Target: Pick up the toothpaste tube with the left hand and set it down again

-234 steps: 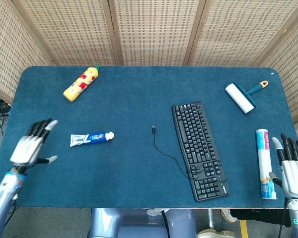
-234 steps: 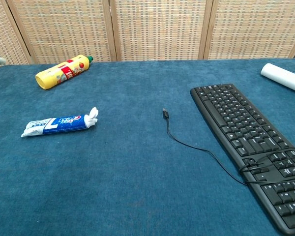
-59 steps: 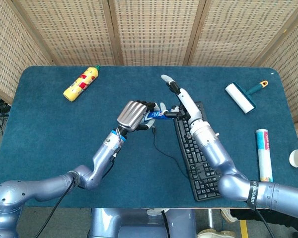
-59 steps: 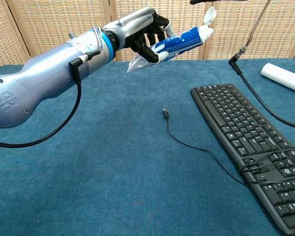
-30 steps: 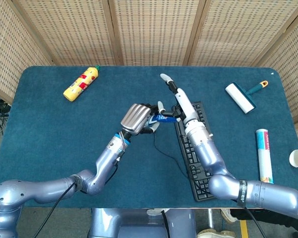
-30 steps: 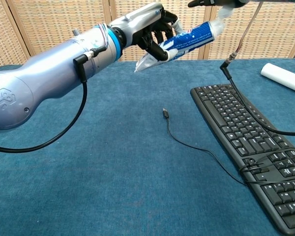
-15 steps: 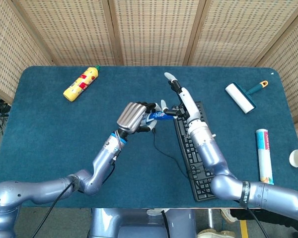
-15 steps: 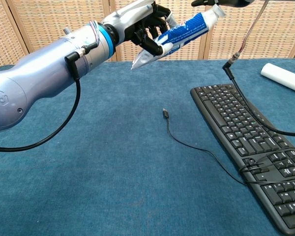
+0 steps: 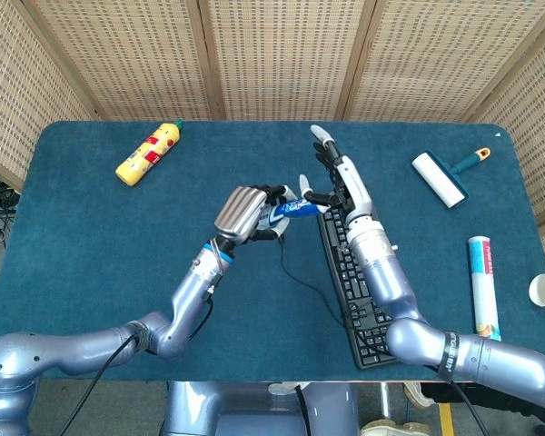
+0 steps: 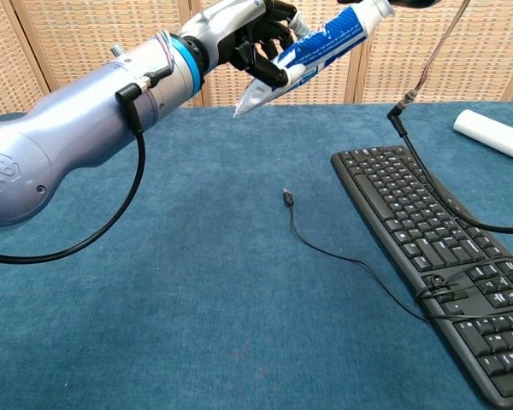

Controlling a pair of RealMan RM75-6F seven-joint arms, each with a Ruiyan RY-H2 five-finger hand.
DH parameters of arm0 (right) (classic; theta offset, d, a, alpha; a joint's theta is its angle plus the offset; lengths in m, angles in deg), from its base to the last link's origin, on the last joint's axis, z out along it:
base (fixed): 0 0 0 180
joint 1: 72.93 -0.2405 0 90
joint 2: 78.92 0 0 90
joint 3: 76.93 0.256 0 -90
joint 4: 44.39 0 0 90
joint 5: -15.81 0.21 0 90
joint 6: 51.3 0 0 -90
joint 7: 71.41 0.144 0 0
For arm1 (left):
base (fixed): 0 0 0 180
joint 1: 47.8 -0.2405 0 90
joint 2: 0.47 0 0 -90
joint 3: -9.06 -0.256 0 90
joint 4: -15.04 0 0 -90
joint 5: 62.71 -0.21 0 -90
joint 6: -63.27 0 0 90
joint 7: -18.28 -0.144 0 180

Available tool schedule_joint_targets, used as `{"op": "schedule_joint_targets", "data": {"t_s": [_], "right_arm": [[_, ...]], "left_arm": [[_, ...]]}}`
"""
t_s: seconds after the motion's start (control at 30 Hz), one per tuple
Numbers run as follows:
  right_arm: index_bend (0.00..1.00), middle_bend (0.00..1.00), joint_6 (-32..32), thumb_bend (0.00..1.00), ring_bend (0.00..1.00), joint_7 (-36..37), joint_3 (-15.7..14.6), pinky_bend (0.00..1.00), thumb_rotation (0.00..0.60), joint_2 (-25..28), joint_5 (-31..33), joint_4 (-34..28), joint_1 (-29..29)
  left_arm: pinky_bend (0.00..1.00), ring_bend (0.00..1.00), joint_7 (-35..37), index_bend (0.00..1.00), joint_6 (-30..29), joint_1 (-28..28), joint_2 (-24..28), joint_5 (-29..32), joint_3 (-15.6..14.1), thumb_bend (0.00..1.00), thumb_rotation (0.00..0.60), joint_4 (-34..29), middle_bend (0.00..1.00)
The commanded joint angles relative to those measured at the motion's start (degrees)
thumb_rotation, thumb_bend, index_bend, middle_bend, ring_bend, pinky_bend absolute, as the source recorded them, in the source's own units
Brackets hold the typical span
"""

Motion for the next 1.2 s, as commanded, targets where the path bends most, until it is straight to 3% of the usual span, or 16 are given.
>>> {"op": "schedule_joint_targets", "data": {"t_s": [0.03,0.7,1.2], "right_arm": [[0.02,0.0,-0.1,0.66,0.0,0.1,0.0,0.0,0.6,-0.5,-0.1,0.1,0.1],[0.03,0.0,0.4,0.66,0.0,0.8,1.3,0.0,0.6,-2.4,1.8,0.8,0.6],[0.03,0.0,1.9,0.66,0.0,2.1,2.5,0.0,0.6,-2.4,3.3,0.6,1.3]], "left_arm": [[0.51,0.48,-0.1,0.63,0.0,0.1,0.0,0.0,0.0,0.54,0.6,-0.1,0.61],[0.51,0.48,-1.4,0.64,-0.1,1.0,-0.6,0.1,0.1,0.57,0.6,-0.2,0.61],[0.52,0.49,-2.2,0.65,0.2,2.5,-1.6,1.7,1.6,0.57,0.6,0.3,0.62]]}}
